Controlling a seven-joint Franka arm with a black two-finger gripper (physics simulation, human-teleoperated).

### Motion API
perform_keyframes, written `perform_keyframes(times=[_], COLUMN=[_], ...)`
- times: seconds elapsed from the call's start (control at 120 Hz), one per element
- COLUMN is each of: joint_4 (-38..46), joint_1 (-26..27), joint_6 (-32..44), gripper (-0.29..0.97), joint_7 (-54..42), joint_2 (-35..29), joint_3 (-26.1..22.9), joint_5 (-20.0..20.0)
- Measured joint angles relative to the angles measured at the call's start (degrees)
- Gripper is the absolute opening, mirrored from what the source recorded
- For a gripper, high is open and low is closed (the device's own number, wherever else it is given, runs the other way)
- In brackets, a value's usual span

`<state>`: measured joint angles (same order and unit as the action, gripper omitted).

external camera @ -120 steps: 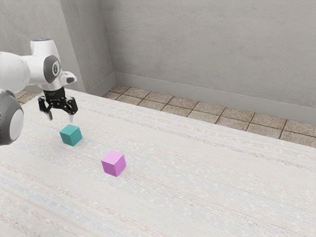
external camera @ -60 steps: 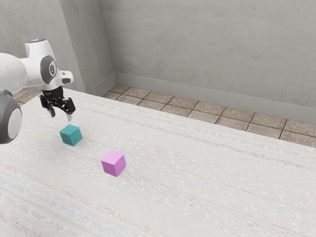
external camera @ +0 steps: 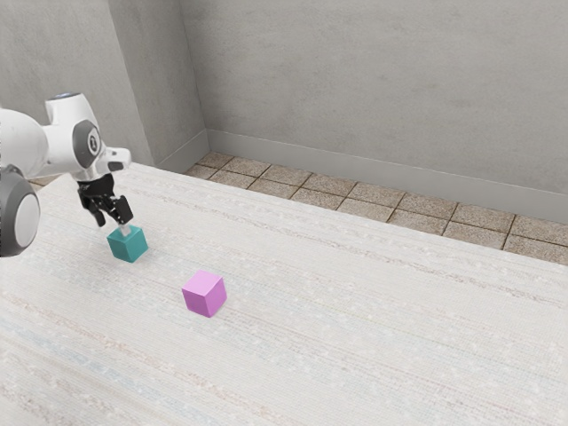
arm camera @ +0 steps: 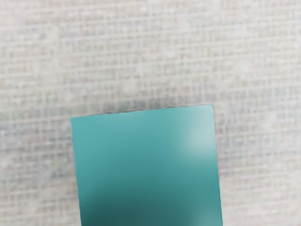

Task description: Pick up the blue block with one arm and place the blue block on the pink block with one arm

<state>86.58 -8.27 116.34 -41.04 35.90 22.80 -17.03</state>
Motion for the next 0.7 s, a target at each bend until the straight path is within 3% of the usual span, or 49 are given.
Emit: perform_keyframes(times=[0.125,0.275,0.7], joint_4=[-2.5,-5.1,-7.0], joint_1=[-0.5,-5.1,-5.5], joint_6=[0.7,1.0,-0.1], gripper=[0.68,0.68,0.68], joint_7=[-1.6,-1.6,4.9], joint_2=[2.5,4.2,5.5], joint_3=[-0.3,-5.3,-7.0], joint_5=[-0.1,0.0,1.4])
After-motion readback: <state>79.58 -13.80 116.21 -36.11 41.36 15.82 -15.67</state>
